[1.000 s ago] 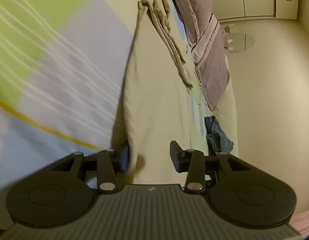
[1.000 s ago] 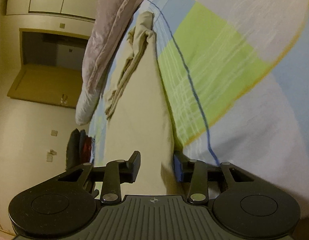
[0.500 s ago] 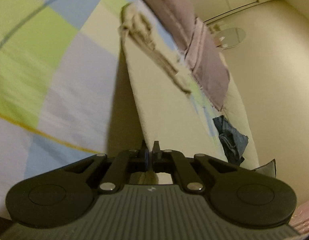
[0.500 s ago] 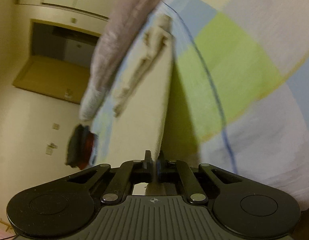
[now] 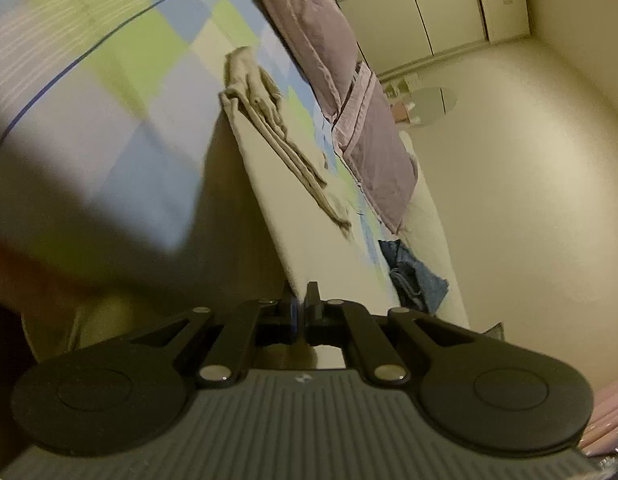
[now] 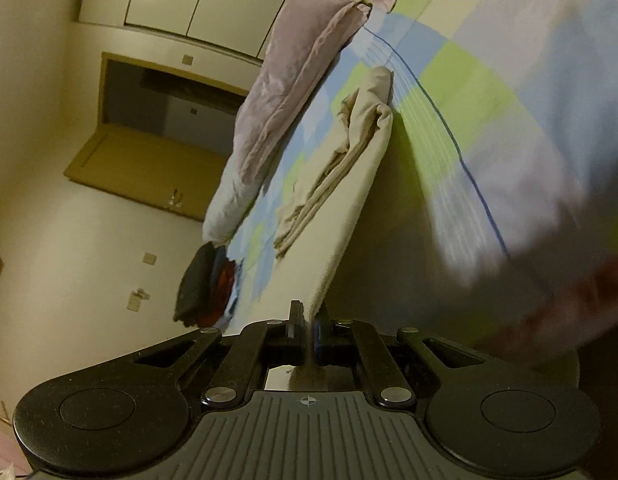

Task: Fold clothes
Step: 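Grasp the folded shirt edge with both grippers and lift it to fold again, then lay the folded cream shirt down and open both grippers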

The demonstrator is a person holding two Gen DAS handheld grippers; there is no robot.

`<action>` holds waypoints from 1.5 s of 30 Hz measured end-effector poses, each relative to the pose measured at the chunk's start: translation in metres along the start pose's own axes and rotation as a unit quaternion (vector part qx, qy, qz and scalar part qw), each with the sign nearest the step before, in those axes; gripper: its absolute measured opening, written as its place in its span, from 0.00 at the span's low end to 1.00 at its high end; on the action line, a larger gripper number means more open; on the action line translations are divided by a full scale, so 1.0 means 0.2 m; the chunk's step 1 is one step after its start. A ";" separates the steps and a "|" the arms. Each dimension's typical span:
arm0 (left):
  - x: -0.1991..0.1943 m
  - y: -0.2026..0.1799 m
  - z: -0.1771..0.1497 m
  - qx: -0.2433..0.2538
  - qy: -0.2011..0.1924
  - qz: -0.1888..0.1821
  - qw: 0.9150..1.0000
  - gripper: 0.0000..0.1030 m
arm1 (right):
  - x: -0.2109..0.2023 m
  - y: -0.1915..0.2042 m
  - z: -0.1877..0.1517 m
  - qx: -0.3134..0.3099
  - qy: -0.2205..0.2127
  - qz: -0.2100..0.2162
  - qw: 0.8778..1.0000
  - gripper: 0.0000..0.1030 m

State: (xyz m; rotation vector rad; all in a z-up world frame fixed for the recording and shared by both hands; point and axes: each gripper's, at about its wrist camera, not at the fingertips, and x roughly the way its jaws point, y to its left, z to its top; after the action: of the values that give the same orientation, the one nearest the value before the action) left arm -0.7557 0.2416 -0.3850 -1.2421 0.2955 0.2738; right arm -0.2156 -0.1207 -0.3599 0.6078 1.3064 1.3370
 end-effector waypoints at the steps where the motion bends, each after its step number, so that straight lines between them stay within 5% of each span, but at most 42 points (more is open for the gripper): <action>1: -0.04 0.00 -0.04 -0.006 -0.004 -0.001 1.000 0.01 | -0.05 0.01 -0.06 0.003 -0.003 0.003 1.000 0.02; 7: -0.20 -0.01 -0.21 -0.023 -0.007 -0.008 1.000 0.01 | -0.23 0.03 -0.35 0.027 -0.012 0.009 1.000 0.02; 13: -0.18 -0.02 -0.09 -0.048 -0.016 -0.032 0.998 0.01 | -0.25 0.09 -0.30 0.021 -0.016 0.012 1.000 0.02; 23: 0.28 -0.11 0.64 -0.036 -0.015 -0.034 0.999 0.02 | 0.16 0.24 0.35 -0.011 -0.031 0.027 0.999 0.02; 28: 0.67 0.03 1.06 -0.084 -0.033 0.008 0.996 0.05 | 0.58 0.10 0.75 0.038 -0.052 -0.024 0.998 0.03; 30: 0.77 0.09 1.18 -0.098 -0.053 0.040 0.993 0.22 | 0.74 0.04 0.88 0.055 -0.065 -0.058 0.995 0.31; 31: 0.78 0.10 1.21 -0.096 -0.060 0.046 0.993 0.23 | 0.80 0.02 0.94 0.059 -0.074 -0.077 0.993 0.62; 32: 0.78 0.11 1.24 -0.094 -0.066 0.051 0.992 0.25 | 0.82 0.00 0.97 0.062 -0.093 -0.078 0.991 0.71; 34: 0.80 0.12 1.30 -0.090 -0.080 0.061 0.991 0.25 | 0.83 -0.01 1.00 0.039 -0.110 -0.082 0.990 0.71; 38: 0.76 0.09 1.26 0.011 -0.053 0.081 0.995 0.25 | 0.79 0.01 1.01 -0.050 -0.111 -0.094 0.988 0.71; 41: 0.75 0.05 1.18 0.109 -0.018 0.104 0.988 0.25 | 0.79 0.05 0.97 -0.163 -0.085 -0.129 0.974 0.66; 45: 0.86 -0.08 1.11 0.262 0.023 0.161 0.951 0.25 | 0.83 0.06 0.91 -0.266 -0.041 -0.170 0.948 0.55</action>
State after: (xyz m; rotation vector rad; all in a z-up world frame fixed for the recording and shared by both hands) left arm -0.5738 0.4553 -0.3688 -0.6703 0.5734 0.4166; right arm -0.0975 0.0954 -0.3571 0.0564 0.8758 1.2819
